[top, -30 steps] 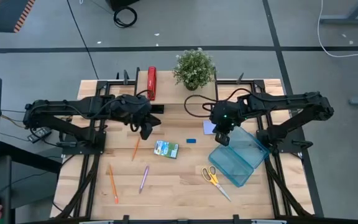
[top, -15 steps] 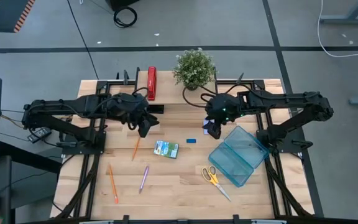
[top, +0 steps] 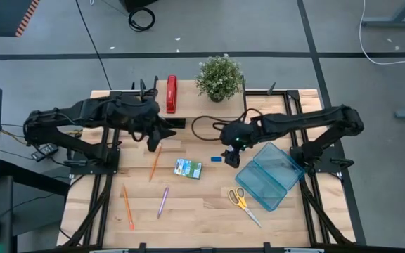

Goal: Pack school essentials
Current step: Put the violet pen into the blue supply box

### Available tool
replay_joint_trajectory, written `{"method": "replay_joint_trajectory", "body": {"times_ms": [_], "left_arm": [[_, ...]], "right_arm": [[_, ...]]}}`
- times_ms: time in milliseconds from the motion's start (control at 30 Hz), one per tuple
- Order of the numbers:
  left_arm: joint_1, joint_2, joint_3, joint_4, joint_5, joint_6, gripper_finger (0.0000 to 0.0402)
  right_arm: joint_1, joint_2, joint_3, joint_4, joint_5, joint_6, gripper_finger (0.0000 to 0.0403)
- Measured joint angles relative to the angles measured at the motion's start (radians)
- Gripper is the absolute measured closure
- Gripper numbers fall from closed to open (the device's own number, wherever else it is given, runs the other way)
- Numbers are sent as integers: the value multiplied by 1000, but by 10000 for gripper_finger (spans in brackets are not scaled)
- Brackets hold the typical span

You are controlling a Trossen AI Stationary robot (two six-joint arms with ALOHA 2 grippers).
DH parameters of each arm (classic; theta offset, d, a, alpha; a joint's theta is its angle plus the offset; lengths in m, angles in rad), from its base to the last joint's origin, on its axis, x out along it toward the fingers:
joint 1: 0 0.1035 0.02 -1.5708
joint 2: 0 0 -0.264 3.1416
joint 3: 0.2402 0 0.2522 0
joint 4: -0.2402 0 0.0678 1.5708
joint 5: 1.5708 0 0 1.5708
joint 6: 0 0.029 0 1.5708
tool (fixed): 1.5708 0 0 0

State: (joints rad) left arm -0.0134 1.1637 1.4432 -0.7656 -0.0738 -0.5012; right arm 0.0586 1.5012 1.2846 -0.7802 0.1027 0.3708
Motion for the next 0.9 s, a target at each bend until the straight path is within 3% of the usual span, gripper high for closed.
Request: {"method": "replay_joint_trajectory", "body": {"times_ms": [200, 500, 900], "left_arm": [[-40, -1, 98, 47, -3, 84, 245], [-54, -1, 183, 42, -19, 155, 256], [-153, 10, 184, -214, -36, 128, 273]], "right_arm": [[10, 32, 0, 12, 6, 109, 95], [17, 66, 0, 52, 22, 142, 95], [13, 97, 0, 156, 41, 122, 95]]}}
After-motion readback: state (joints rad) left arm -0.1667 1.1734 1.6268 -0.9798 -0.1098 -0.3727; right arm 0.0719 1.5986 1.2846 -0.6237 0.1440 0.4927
